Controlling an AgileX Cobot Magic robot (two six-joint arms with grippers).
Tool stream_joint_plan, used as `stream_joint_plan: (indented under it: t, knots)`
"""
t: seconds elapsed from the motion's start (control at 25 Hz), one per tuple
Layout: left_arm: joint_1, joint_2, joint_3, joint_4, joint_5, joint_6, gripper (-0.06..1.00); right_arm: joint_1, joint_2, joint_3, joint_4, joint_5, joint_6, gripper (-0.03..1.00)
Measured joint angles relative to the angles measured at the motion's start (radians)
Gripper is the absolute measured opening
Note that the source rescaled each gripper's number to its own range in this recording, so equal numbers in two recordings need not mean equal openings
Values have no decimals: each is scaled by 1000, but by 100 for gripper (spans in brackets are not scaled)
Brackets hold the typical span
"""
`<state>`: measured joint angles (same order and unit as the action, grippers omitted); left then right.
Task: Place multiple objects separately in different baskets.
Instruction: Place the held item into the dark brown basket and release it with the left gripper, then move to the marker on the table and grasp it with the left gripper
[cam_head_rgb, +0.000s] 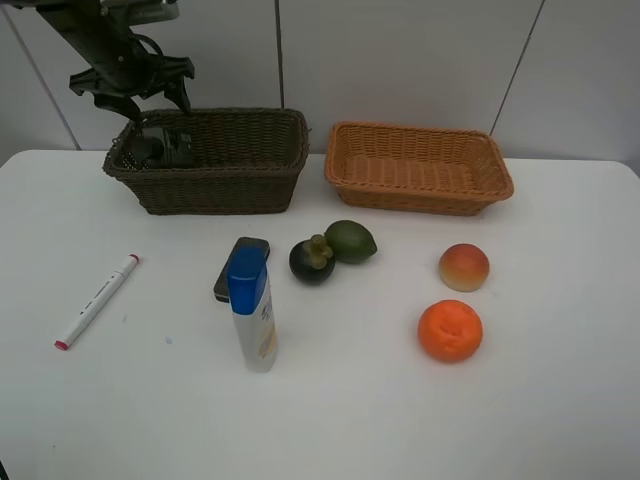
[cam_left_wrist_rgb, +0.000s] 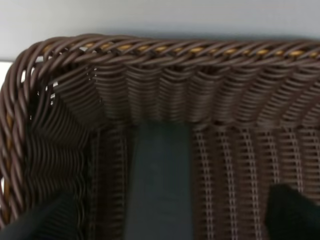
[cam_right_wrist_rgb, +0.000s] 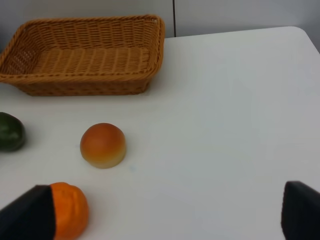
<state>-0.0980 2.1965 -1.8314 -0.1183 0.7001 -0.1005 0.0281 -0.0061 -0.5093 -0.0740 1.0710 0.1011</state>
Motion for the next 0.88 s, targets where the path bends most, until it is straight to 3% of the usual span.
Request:
stream_joint_plan:
  t: [0.2,0.44,0.6,0.88]
  knots:
    - [0,-62,0,-19,146,0,100,0,0,0,0,0,0,100]
    - [0,-204,1,-12,475,0,100,0,0,0,0,0,0,100]
    - [0,-281,118,-21,497,-21,100,0,0,0,0,0,0,100]
    - [0,-454,517,18,501,16,100,0,0,0,0,0,0,100]
